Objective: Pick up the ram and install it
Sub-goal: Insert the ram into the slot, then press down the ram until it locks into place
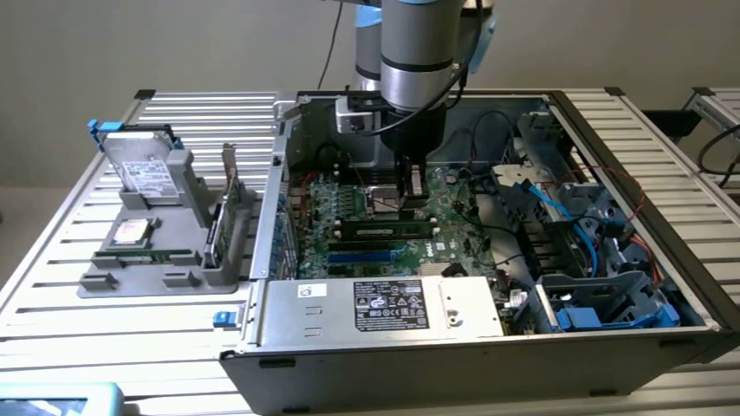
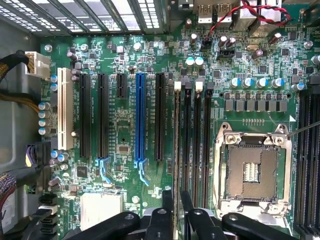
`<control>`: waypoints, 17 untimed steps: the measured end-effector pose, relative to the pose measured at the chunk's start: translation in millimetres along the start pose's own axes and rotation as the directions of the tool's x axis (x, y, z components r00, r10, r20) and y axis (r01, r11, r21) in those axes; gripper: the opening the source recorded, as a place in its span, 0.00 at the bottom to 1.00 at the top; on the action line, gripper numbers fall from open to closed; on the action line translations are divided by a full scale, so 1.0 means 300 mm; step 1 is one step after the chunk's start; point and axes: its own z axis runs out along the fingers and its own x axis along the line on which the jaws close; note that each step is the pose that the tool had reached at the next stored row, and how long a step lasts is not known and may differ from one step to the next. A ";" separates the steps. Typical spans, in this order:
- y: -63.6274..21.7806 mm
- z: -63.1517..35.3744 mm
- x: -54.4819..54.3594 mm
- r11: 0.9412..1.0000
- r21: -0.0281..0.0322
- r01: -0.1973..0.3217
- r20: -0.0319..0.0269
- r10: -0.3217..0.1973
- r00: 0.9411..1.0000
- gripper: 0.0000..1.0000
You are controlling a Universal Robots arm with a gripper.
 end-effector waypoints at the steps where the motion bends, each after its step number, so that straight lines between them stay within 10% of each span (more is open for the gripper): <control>1: 0.000 0.000 0.000 1.000 0.000 0.000 0.000 0.000 1.000 0.20; 12: -0.003 0.000 0.000 1.000 0.000 0.000 0.000 0.000 1.000 0.11; 17: -0.024 0.001 0.000 1.000 -0.031 0.003 0.000 -0.003 1.000 0.11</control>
